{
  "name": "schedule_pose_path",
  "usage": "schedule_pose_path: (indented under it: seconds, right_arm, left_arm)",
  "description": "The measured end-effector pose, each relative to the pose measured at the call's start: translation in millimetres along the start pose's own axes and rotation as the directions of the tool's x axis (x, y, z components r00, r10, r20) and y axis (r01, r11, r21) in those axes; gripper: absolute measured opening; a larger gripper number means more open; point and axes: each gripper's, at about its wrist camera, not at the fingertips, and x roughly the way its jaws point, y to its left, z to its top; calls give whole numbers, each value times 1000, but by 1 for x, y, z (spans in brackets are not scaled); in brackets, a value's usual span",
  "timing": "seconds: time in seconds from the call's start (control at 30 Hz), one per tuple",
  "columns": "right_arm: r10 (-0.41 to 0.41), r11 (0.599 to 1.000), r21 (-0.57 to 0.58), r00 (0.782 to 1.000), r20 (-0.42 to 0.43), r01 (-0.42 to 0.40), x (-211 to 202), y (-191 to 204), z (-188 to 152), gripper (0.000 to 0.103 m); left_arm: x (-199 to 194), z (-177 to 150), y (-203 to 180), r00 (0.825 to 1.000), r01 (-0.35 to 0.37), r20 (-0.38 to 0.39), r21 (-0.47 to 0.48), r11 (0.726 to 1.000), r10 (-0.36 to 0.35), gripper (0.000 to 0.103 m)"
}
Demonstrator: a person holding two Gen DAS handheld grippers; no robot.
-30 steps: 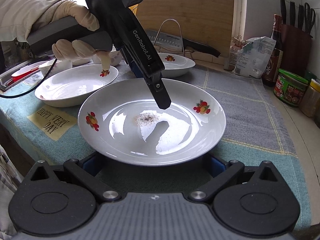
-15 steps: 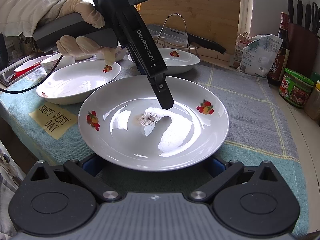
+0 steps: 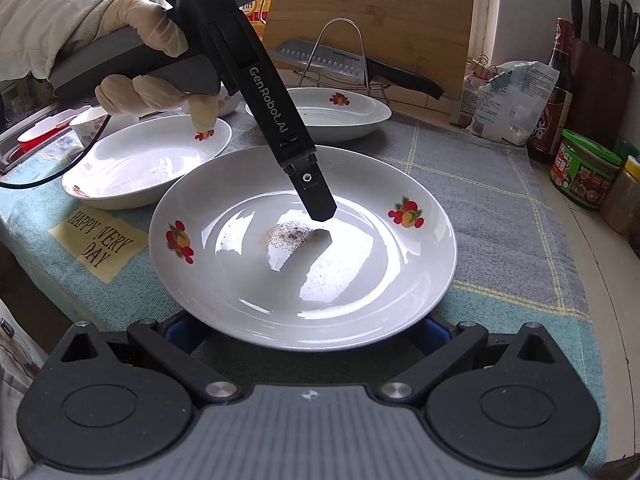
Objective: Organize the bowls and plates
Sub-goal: 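Lift and carry the stained plate with the left tool across the towel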
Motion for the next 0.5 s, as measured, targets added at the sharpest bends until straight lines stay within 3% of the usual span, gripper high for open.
schedule_pose_path:
  seconds: [0.5]
  right_arm:
    - [-64, 998, -7, 998, 28, 64, -9, -23, 13, 103]
  left_arm:
    - [-6, 31, -10, 997, 3, 72, 20, 1000, -4, 69]
